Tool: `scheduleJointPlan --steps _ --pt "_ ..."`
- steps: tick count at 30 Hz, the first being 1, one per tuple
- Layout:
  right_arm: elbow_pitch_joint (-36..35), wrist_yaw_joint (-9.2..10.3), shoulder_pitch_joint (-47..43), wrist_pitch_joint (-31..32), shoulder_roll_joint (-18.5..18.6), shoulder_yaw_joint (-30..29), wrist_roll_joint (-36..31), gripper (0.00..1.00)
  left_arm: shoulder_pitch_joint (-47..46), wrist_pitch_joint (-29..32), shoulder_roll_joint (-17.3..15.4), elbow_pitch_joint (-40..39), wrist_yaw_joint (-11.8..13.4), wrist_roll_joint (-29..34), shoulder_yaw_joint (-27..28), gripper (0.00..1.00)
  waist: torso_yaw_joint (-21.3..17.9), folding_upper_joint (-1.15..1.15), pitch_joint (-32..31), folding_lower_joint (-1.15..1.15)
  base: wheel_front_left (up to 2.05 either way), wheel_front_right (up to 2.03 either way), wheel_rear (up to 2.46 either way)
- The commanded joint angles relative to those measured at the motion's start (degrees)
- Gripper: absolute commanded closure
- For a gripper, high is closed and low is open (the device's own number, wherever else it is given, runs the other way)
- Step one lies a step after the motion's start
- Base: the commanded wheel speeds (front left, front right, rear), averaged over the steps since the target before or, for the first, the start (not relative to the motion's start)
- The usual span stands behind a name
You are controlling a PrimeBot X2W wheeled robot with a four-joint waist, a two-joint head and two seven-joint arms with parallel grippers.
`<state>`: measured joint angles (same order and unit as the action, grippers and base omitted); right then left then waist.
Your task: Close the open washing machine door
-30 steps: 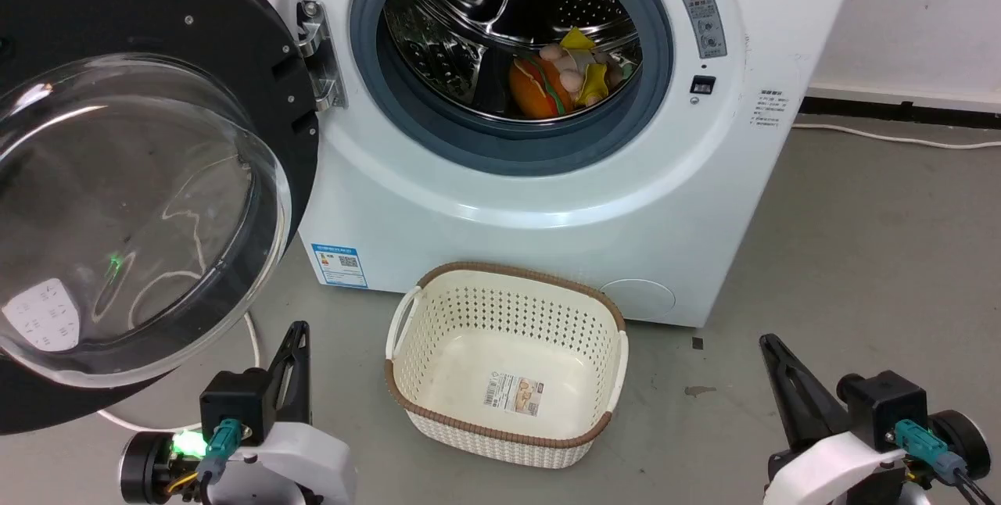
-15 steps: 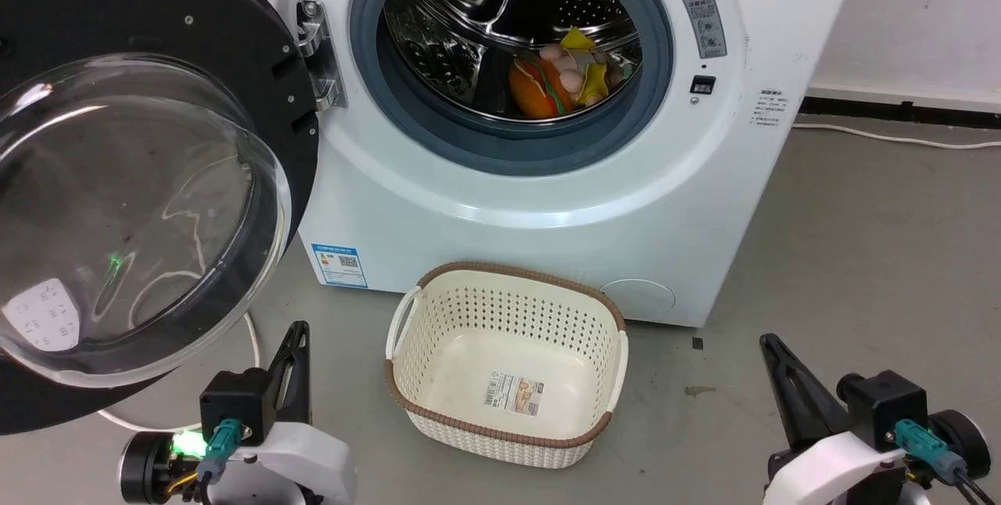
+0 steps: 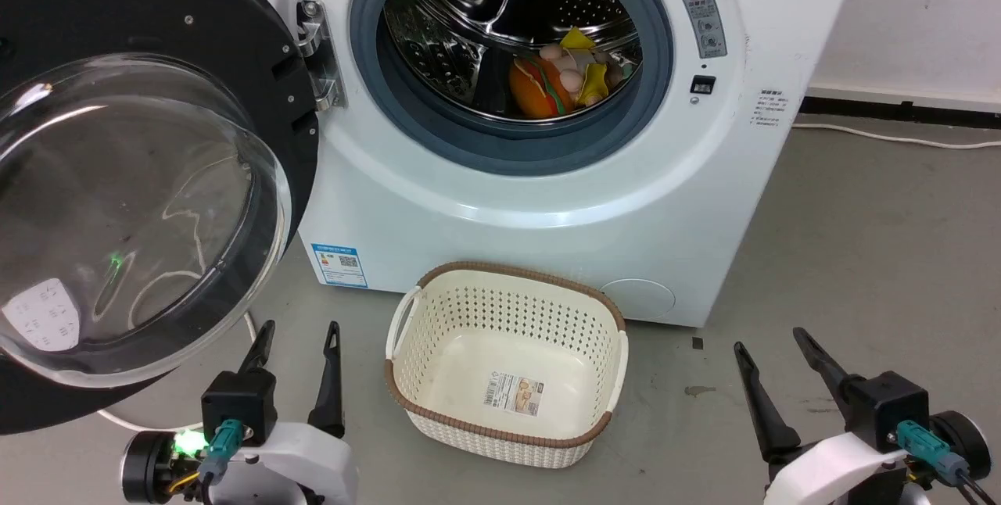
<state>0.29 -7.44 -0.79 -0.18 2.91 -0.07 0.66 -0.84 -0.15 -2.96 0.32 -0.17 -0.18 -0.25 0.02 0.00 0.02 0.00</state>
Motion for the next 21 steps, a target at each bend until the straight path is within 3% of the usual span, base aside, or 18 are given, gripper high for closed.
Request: scheduleJointPlan --steps 1,21 --pt "-0.13 0.00 -0.09 -0.63 0.00 -0.16 0.62 0.00 -0.02 -0.65 0.00 0.00 -0.05 -0.19 -0.01 0.00 0.04 0.00 -0.01 0.00 0.00 0.00 0.00" --pt "-0.03 -0.01 -0.92 -3.03 -0.01 0.45 1.86 0.00 0.34 -3.05 -0.20 0.21 -0.51 -0.68 0.17 0.00 4.57 0.00 -0.35 0.00 0.00 0.00 0.00"
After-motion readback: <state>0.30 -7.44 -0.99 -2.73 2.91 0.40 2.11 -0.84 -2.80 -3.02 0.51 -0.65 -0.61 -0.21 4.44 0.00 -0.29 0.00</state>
